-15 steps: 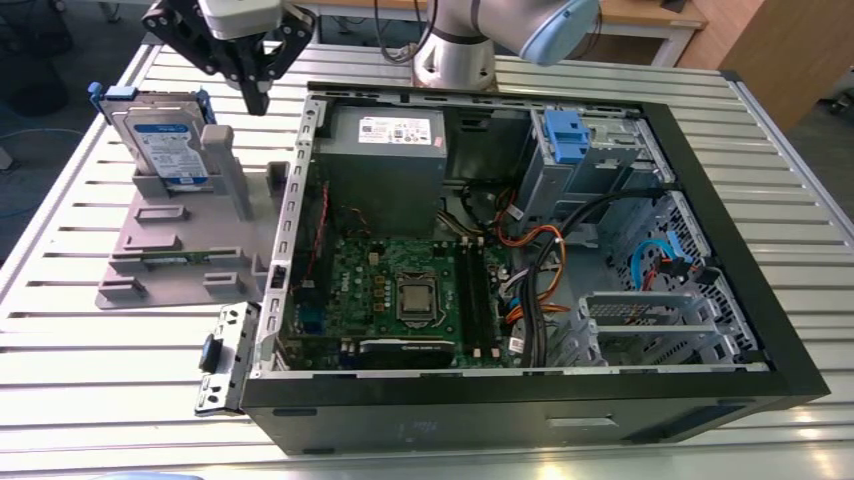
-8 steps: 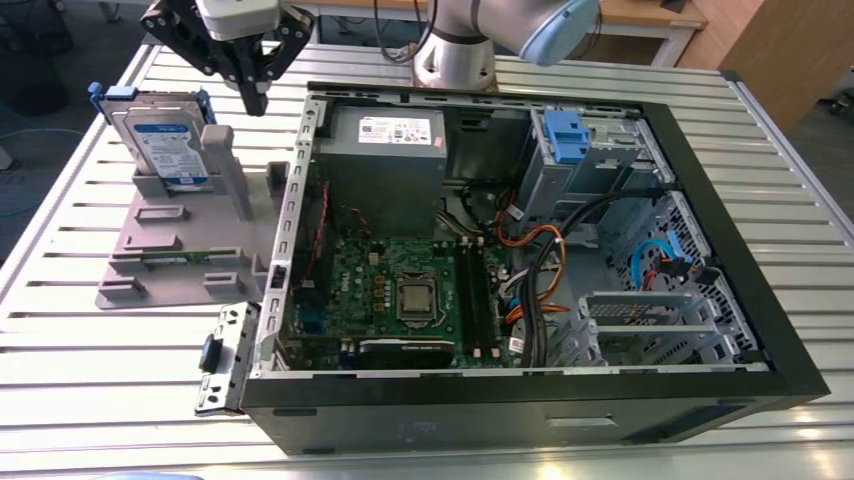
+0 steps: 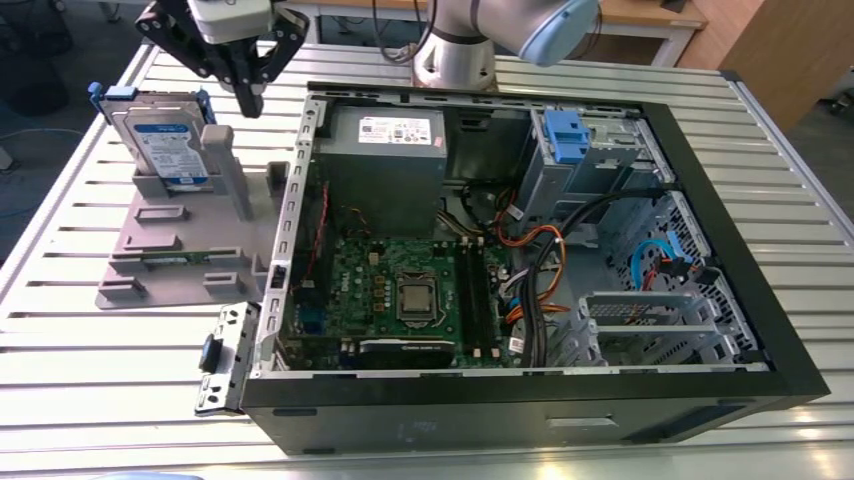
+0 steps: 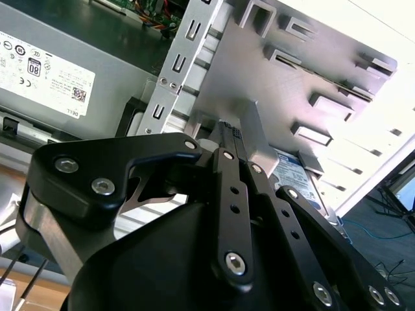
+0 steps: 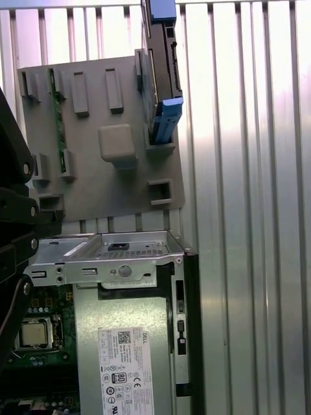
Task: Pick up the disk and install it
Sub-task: 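Reach for the disk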
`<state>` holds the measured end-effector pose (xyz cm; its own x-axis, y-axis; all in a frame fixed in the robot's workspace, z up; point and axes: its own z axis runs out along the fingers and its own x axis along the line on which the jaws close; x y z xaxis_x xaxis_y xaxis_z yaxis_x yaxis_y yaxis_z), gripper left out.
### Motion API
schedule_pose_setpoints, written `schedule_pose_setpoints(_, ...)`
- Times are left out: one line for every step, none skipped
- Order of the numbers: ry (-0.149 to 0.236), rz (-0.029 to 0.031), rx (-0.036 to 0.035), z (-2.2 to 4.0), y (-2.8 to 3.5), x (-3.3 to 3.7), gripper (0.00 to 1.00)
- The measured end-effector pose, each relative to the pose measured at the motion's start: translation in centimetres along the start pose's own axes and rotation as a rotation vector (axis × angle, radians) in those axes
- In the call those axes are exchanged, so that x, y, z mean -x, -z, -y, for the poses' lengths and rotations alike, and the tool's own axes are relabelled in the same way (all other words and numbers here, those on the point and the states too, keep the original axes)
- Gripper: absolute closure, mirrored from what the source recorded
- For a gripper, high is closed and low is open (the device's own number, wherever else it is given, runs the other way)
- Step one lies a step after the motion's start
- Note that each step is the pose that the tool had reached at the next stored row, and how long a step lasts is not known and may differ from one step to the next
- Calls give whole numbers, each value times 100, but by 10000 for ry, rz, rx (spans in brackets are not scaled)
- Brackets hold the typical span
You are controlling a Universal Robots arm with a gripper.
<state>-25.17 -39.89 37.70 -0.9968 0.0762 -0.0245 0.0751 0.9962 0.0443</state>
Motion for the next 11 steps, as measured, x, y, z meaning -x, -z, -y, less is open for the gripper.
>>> schedule_pose_setpoints(0,0,0,4,-18,-35,89)
schedule_pose_setpoints(0,0,0,4,-19,-37,89)
schedule_pose_setpoints(0,0,0,4,-19,-38,89)
schedule_pose_setpoints(0,0,0,4,-20,-41,89)
schedule_pose_setpoints(0,0,0,4,-21,-42,89)
schedule_pose_setpoints(0,0,0,4,-22,-44,89)
schedule_pose_setpoints(1,0,0,5,-22,-46,89)
schedule_pose_setpoints(0,0,0,7,-34,-64,89)
schedule_pose_setpoints(0,0,0,8,-47,-81,89)
schedule_pose_setpoints(0,0,0,8,-48,-83,89)
schedule_pose_setpoints(1,0,0,9,-49,-84,89)
